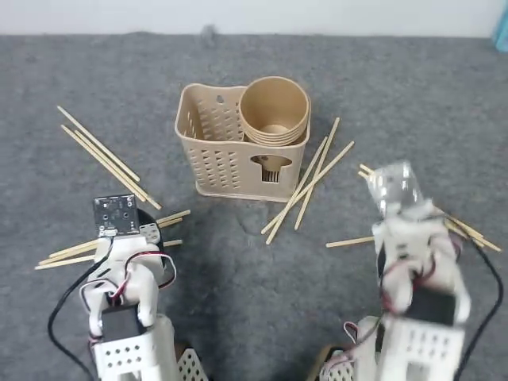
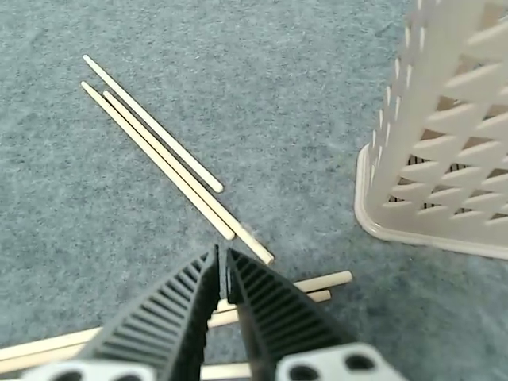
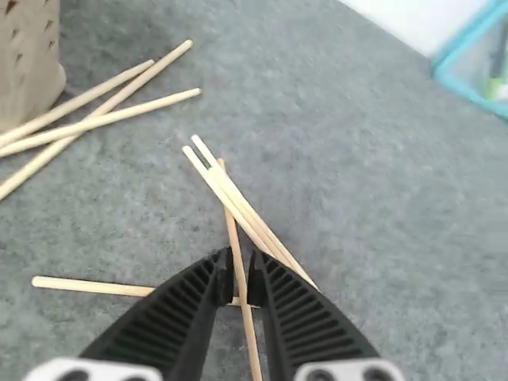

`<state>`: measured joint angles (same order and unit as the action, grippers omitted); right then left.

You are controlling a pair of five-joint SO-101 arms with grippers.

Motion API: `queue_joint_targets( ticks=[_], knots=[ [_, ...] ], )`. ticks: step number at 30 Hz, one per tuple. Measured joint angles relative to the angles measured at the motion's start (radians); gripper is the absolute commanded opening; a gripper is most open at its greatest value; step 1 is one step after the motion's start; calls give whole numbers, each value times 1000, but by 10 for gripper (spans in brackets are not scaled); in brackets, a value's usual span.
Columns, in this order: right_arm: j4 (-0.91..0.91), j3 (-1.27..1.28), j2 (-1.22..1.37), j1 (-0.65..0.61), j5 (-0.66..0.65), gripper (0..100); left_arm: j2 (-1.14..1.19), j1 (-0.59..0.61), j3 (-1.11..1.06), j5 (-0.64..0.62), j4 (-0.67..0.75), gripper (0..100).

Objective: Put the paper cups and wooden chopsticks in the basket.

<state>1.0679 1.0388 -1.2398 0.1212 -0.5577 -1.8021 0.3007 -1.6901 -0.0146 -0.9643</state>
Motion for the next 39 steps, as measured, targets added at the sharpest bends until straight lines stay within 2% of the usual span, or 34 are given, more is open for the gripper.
queue_joint_targets(
  ticks=[5, 12, 16, 19, 28, 39],
  knots=[
    [-23, -224, 411, -5, -6, 70, 0, 0, 0, 0, 0, 14],
    [-23, -546, 971, -9, -103, 73, 0, 0, 0, 0, 0, 15],
    [-23, -750, 1252, -38, -118, 140, 0, 0, 0, 0, 0, 15],
    [-2, -891, 1415, -69, -117, 147, 0, 0, 0, 0, 0, 15],
    [37, -1181, 1738, -117, -133, 147, 0, 0, 0, 0, 0, 15],
    [21, -1247, 1858, -107, -192, 135, 0, 0, 0, 0, 0, 15]
  ],
)
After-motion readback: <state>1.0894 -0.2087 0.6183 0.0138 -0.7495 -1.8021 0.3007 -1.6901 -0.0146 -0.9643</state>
